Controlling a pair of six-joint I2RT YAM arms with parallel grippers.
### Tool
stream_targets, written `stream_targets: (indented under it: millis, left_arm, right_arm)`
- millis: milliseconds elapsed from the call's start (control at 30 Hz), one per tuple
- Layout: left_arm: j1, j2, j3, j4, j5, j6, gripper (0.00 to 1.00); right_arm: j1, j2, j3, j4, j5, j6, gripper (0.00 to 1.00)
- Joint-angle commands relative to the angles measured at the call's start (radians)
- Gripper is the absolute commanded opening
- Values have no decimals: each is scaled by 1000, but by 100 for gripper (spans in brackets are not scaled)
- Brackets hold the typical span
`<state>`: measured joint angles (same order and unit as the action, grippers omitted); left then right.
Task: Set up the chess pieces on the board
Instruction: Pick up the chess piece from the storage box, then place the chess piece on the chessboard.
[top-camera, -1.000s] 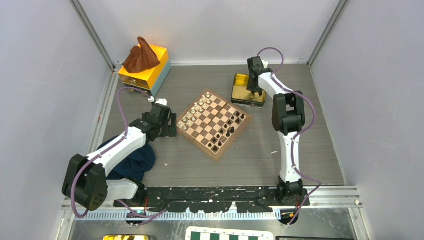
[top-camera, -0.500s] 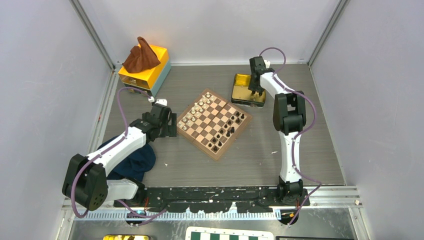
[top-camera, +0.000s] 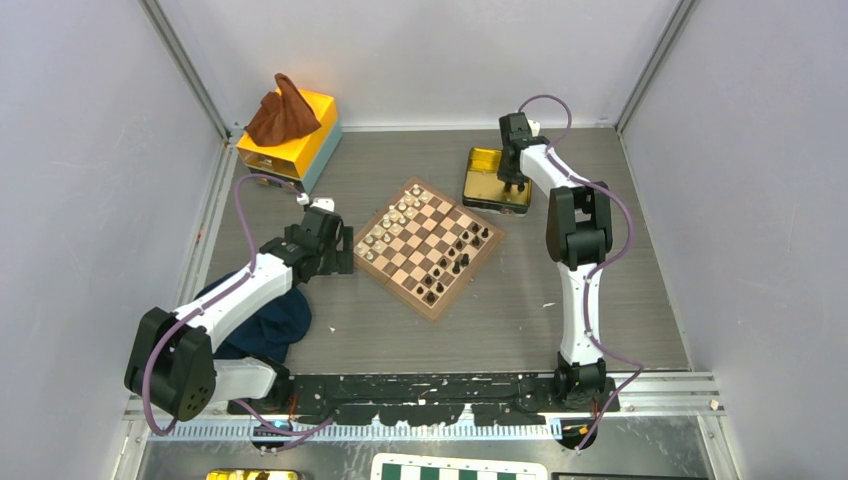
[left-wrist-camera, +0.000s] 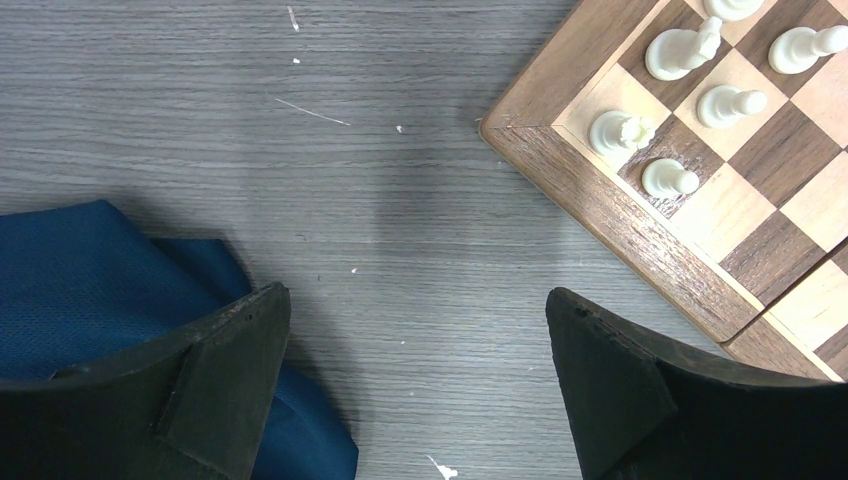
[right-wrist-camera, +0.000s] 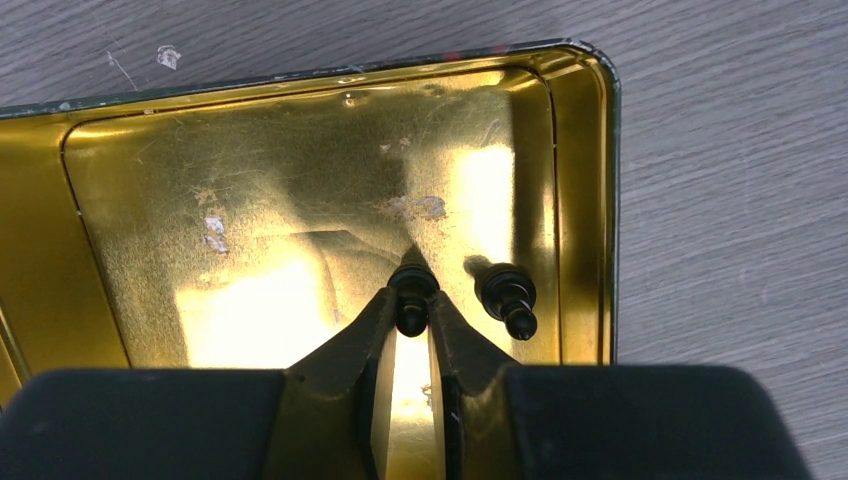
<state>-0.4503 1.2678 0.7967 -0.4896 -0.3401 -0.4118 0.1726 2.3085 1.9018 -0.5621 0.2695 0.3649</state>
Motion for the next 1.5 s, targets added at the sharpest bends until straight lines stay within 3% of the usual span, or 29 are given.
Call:
stream_targets:
  millis: [0,400,1100,1467]
  left_arm:
    - [1,-2,37,20,-5,-1,100]
    - [1,-7,38,20,-5,-1,100]
    - [1,-42,36,26,4,-4,100]
    - [1,-67,33,26,9,-7,100]
  right_arm:
    - [-8,-40,36,18,-3,-14,21]
    - [-9,-62,25,19,-4,-26,1]
    - [19,-245,-74,42,-30,-40,1]
    - [158,-409,-189,28,-3,-63,1]
